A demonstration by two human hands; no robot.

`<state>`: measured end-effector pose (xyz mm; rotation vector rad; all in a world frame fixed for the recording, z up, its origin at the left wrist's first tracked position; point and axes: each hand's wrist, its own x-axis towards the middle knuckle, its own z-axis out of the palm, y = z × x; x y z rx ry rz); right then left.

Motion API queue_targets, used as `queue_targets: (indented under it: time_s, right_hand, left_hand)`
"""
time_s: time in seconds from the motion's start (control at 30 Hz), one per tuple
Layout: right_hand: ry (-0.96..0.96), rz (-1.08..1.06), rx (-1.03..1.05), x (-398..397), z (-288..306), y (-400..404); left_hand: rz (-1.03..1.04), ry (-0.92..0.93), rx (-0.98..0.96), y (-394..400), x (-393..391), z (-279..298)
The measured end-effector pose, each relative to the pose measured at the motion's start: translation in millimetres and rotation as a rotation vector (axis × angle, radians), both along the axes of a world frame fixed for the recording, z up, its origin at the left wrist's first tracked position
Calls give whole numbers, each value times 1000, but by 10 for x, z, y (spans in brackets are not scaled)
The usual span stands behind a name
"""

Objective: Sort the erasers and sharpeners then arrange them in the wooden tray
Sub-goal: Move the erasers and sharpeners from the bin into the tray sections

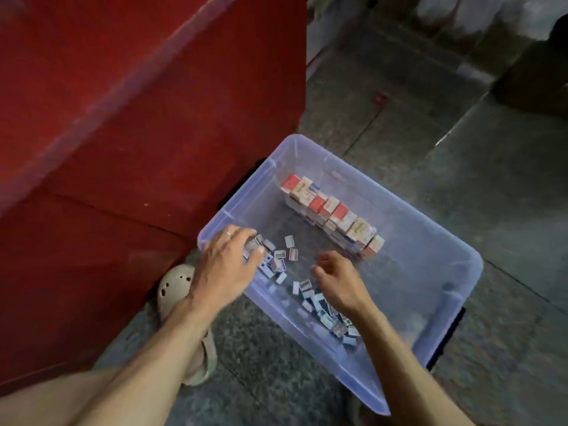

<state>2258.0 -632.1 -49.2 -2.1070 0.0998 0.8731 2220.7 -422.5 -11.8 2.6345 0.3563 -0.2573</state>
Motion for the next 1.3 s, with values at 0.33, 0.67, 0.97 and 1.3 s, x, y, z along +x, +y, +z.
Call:
queue_targets:
  time_s: [0.33,0.67,0.97,1.3]
  right_hand:
    - [-315,701,-188,357,-1461,515]
    - [-717,859,-118,259,-2000,571]
    - [-942,867,-202,264,-2153,573]
    - [-1005,933,-235,347,-2140,568]
  left_hand:
    - [-109,-115,245,85,56,-410]
    - [-114,-180,245,83,68,-428]
    - [-109,-168,230,68,68,-426]
    - [-106,-183,206,70,72,-425]
